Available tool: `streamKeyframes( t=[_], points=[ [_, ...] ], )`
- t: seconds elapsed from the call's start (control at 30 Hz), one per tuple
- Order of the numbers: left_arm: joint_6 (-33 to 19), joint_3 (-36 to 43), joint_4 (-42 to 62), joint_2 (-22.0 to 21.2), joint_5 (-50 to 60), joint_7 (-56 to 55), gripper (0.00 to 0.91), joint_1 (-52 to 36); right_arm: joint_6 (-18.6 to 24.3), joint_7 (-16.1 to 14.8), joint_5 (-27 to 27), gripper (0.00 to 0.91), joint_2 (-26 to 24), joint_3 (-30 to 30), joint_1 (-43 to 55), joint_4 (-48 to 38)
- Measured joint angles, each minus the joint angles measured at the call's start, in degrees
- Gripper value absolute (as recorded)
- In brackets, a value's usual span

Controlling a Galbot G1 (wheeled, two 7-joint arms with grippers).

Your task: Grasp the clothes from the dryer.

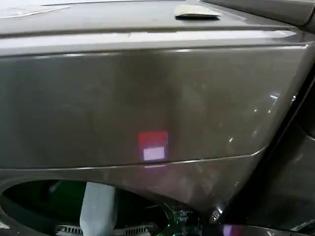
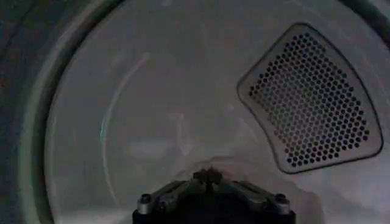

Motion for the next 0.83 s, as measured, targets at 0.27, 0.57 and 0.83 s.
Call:
streamKeyframes(
  t=[0.27, 0.57, 0.83],
  points=[
    [0.3, 0.1, -0.2, 0.0, -0.5, -0.4, 0.000, -0.1, -1.1, 0.5, 0.7, 0.907, 0.0, 0.4, 0.2, 0.7],
    [0.4, 0.2, 0.3, 0.0, -0.7, -0.4, 0.000, -0.4, -3.6, 0.8, 1.3, 0.907, -0.3, 1.1, 0.3, 1.8],
    [0.4, 0.3, 0.3, 0.0, -0.8, -0.4, 0.000, -0.4, -5.1, 1.1, 1.5, 0.907, -0.7, 1.4, 0.3, 2.1]
  ],
)
